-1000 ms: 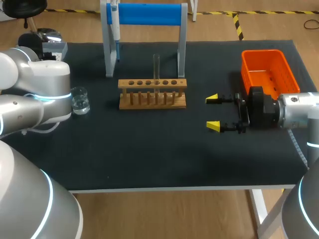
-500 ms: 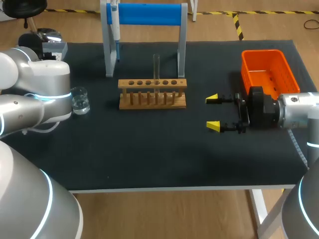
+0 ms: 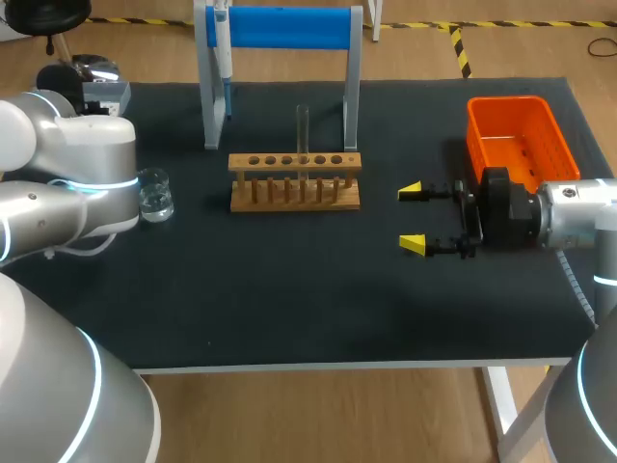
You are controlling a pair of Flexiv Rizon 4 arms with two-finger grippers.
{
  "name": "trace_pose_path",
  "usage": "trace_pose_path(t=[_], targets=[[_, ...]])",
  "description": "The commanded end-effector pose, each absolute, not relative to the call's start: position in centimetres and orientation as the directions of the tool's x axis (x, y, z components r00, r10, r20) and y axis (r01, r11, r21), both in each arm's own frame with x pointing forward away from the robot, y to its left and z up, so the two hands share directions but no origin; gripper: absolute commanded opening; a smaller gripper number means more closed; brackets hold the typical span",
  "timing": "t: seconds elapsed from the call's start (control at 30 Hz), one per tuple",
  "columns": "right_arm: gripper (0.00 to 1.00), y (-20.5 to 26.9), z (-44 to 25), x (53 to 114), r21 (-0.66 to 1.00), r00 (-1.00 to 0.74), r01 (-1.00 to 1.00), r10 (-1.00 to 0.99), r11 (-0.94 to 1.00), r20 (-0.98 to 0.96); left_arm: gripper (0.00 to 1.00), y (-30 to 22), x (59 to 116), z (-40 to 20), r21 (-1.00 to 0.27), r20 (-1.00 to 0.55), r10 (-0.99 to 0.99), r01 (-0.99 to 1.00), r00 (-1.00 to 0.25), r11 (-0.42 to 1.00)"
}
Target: Invert the test tube, pick up the pipette, mount the tip to pipette, aspirate from beaker and dispense into the tube, eject the tip, return the pipette, and cap with the stopper.
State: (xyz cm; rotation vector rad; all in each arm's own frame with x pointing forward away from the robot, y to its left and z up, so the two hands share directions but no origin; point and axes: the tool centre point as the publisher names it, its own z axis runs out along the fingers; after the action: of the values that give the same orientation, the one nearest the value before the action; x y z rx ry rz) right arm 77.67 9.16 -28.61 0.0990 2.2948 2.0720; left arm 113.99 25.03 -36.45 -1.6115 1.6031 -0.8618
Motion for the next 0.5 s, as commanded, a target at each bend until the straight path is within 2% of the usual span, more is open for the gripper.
trace_pose_path(t=[0.03, 0.13, 0.2, 0.4, 0.5], targets=[[1.0, 9.19, -28.65, 77.58, 0.995, -0.997, 0.014, 0.083, 0.101, 0.006, 0.24, 25.05, 114.4, -36.62, -0.84, -0.018, -1.0, -0.542, 0.015, 0.008], [1.0, 9.19, -28.65, 77.58, 0.995, -0.997, 0.014, 0.083, 0.101, 0.006, 0.17, 25.07, 114.41, -36.66, -0.84, -0.018, -1.0, -0.543, 0.015, 0.007], [1.0, 9.19, -28.65, 77.58, 0.995, -0.997, 0.014, 0.083, 0.101, 0.006, 0.09, 25.08, 114.42, -36.7, -0.839, -0.018, -1.0, -0.544, 0.015, 0.007], [1.0, 9.19, -28.65, 77.58, 0.995, -0.997, 0.014, 0.083, 0.101, 0.006, 0.05, 25.09, 114.38, -36.84, -0.837, -0.016, -1.0, -0.547, 0.016, 0.005], [1.0, 9.19, -28.65, 77.58, 0.995, -0.997, 0.014, 0.083, 0.101, 0.006, 0.0, 25.09, 114.36, -36.87, -0.836, -0.016, -1.0, -0.548, 0.017, 0.004]])
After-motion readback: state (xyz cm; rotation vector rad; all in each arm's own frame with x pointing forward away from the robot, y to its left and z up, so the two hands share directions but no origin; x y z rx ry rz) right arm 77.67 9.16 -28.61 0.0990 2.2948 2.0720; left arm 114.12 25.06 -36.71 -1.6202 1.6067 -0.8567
